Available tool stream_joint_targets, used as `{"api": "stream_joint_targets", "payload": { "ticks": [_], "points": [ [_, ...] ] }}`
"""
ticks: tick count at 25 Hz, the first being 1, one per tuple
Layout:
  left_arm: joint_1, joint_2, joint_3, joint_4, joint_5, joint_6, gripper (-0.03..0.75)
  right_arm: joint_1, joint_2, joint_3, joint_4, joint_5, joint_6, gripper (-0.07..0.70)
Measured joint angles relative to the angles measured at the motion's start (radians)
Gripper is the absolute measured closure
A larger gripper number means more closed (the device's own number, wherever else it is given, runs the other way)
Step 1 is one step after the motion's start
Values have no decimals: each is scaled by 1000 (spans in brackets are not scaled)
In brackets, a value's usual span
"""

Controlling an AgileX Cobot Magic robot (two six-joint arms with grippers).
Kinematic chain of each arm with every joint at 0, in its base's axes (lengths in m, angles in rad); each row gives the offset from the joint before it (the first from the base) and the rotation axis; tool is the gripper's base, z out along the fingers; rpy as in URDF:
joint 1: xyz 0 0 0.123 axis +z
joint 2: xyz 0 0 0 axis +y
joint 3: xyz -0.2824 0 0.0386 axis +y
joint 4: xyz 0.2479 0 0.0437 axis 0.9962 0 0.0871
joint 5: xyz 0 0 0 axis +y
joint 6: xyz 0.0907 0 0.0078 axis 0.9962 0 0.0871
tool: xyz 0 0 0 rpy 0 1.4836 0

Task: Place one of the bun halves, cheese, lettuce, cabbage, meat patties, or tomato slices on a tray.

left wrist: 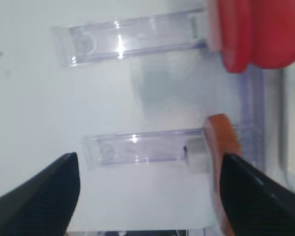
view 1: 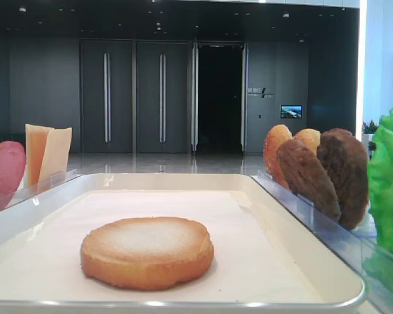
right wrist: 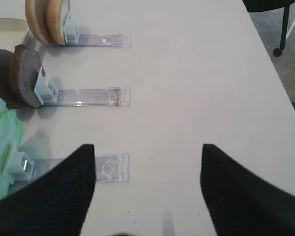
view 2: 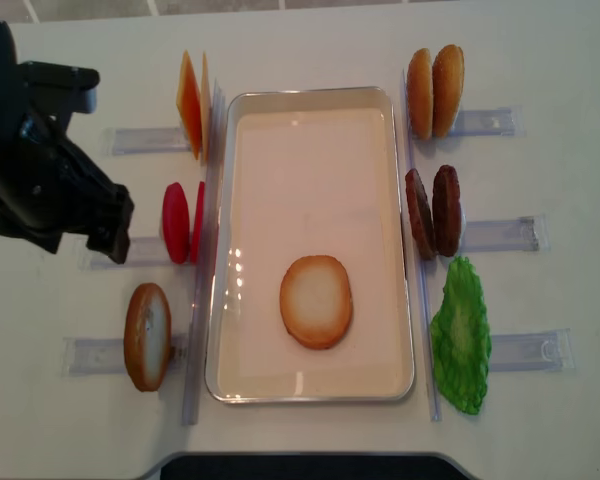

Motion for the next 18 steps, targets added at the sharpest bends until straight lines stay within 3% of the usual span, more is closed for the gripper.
{"api": "stream_joint_targets", "payload": {
  "ticks": [3, 7, 13, 18],
  "points": [
    [45, 0, 0, 37, 50, -5, 24, 0, 0, 0, 0, 0, 0, 165],
    [75, -32, 22, 61, 62, -6, 24, 0, 0, 0, 0, 0, 0, 165],
    [77, -243, 226, 67, 15, -6, 24, 0, 0, 0, 0, 0, 0, 165],
    [77, -436, 388, 67, 14, -6, 24, 0, 0, 0, 0, 0, 0, 165]
  ]
}}
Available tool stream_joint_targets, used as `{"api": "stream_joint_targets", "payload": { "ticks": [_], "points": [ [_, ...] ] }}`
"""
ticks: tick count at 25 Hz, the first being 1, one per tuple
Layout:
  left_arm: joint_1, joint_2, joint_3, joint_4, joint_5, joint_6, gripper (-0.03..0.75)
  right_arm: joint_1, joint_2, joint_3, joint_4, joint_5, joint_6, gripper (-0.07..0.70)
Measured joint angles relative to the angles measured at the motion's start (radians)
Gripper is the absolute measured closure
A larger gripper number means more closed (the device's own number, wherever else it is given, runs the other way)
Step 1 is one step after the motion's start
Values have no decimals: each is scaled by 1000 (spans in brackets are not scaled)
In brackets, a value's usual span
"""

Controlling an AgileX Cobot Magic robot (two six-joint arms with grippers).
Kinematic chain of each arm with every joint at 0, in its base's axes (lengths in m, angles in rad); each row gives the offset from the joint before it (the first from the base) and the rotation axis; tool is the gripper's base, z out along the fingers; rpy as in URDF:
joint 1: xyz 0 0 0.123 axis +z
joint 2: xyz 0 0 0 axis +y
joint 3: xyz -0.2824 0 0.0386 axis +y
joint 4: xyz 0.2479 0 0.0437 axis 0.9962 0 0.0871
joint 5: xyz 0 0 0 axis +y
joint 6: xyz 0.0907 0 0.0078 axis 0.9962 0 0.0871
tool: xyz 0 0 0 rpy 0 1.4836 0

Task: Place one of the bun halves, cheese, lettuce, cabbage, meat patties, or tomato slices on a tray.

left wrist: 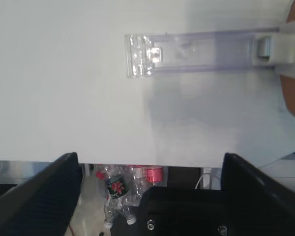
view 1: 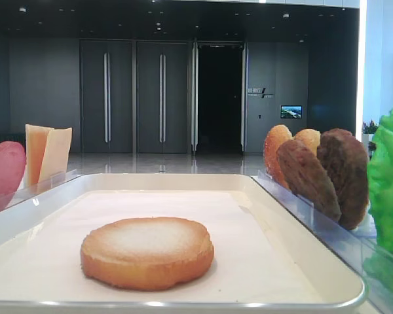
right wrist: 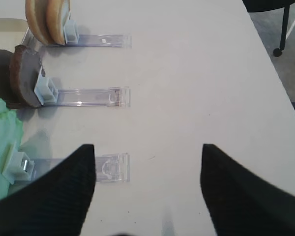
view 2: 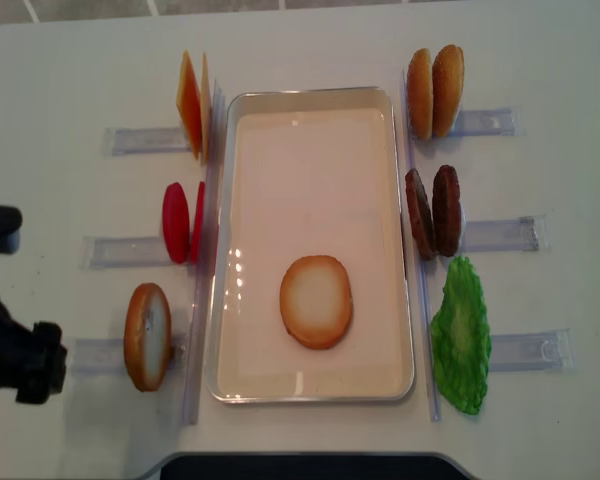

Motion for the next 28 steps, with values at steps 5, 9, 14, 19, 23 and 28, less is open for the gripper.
{"api": "stream_joint_targets", "payload": {
  "ticks": [5, 9, 14, 19, 23, 28],
  "points": [
    [0, -193, 84, 0, -1, -2, 24, 0, 0, 0, 0, 0, 0, 165],
    [0, -343, 87, 0, -14, -24, 24, 0, 0, 0, 0, 0, 0, 165],
    [0, -524, 104, 1, -31, -43, 24, 0, 0, 0, 0, 0, 0, 165],
    [0, -690, 113, 1, -42, -56, 24, 0, 0, 0, 0, 0, 0, 165],
    [0, -800, 113, 1, -42, -58, 24, 0, 0, 0, 0, 0, 0, 165],
    [0, -926, 113, 1, -41, -59, 24, 0, 0, 0, 0, 0, 0, 165]
  ]
}}
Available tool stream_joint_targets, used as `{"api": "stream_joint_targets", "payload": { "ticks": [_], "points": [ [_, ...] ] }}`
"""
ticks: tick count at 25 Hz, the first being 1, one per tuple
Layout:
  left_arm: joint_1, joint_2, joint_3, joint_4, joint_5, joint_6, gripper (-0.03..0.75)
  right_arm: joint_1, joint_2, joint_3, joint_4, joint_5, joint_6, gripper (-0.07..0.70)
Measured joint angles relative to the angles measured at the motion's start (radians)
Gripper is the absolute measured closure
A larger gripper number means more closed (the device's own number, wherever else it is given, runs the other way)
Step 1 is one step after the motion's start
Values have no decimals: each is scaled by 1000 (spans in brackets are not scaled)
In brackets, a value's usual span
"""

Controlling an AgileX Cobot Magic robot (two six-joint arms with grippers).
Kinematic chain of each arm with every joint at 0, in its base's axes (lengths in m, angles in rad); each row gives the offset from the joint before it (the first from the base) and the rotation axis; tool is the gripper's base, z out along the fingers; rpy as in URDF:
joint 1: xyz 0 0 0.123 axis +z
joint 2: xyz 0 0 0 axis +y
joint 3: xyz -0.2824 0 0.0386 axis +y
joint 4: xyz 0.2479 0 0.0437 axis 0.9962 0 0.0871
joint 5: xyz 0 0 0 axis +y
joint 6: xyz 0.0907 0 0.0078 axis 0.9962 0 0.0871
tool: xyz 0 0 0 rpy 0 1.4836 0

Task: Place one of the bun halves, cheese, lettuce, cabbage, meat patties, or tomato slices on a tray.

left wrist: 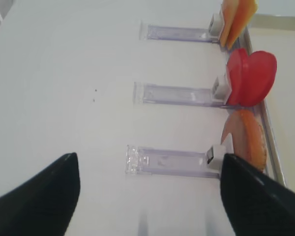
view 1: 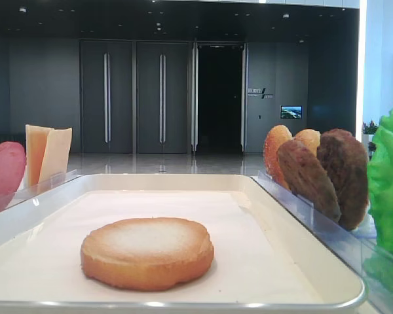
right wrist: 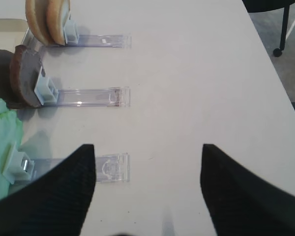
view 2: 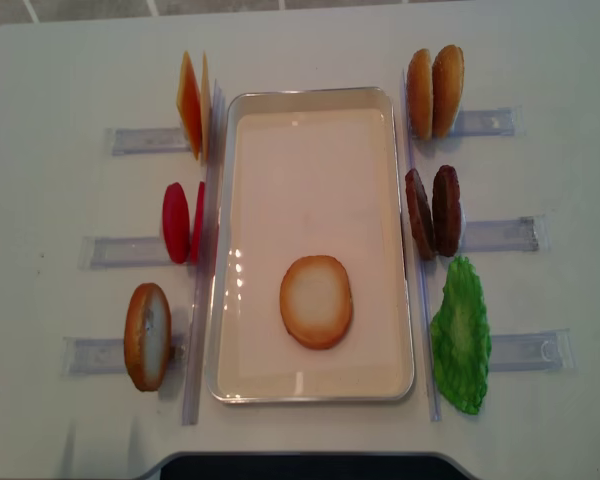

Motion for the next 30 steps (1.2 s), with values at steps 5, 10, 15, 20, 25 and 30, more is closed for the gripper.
{"api": "stream_joint_targets", "payload": {
  "ticks": [5, 10, 15, 20, 25, 30],
  "points": [
    [0, -33, 0, 0, 3, 0, 24, 0, 0, 0, 0, 0, 0, 165],
    [0, -33, 0, 0, 3, 0, 24, 0, 0, 0, 0, 0, 0, 165],
    [63, -33, 0, -9, 3, 6, 24, 0, 0, 0, 0, 0, 0, 165],
    [175, -33, 0, -41, 3, 51, 24, 0, 0, 0, 0, 0, 0, 165],
    [230, -33, 0, -47, 3, 60, 24, 0, 0, 0, 0, 0, 0, 165],
    [231, -33, 0, -47, 2, 60, 24, 0, 0, 0, 0, 0, 0, 165]
  ]
}}
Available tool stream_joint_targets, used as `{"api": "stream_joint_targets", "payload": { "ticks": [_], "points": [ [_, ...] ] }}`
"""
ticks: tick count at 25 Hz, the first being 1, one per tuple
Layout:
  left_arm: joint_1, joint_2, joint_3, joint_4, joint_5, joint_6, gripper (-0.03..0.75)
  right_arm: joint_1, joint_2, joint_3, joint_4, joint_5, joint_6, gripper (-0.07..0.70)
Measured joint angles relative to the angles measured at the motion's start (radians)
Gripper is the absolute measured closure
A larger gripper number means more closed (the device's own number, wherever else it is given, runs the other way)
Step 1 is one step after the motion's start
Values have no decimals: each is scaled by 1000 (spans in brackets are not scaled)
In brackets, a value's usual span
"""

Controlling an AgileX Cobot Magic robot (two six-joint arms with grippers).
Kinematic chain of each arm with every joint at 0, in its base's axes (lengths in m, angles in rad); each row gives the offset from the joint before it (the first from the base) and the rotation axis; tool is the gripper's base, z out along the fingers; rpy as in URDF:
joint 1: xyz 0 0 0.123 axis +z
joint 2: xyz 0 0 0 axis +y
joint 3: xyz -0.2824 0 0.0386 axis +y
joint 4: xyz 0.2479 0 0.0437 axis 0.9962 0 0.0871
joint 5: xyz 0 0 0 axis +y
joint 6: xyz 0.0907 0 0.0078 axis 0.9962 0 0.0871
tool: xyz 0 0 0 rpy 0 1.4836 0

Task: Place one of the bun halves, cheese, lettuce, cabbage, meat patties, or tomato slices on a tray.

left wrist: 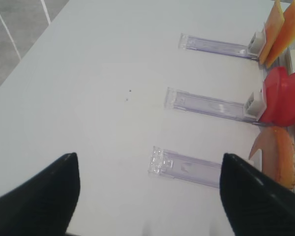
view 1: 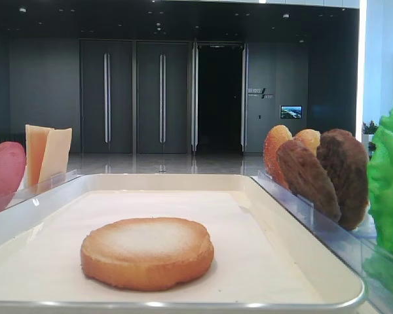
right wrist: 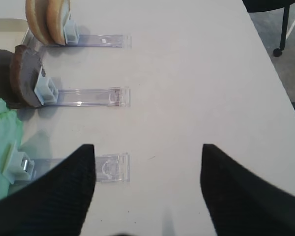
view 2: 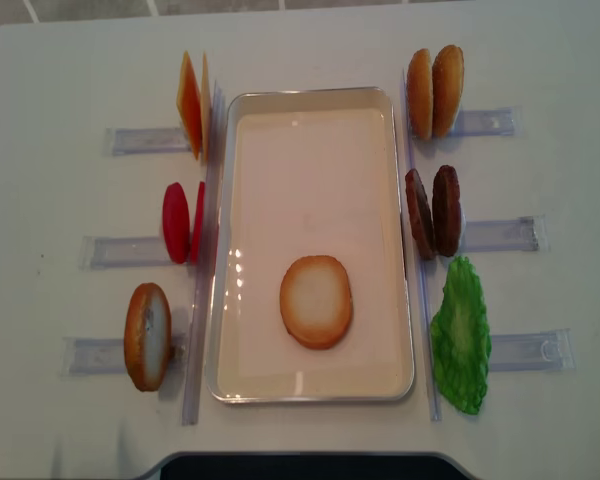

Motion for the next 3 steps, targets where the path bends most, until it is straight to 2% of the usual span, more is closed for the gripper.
{"api": "stream_joint_targets", "payload": {
  "ticks": [3],
  "points": [
    [0, 0, 0, 0, 0, 0, 24, 0, 0, 0, 0, 0, 0, 165]
  ]
}}
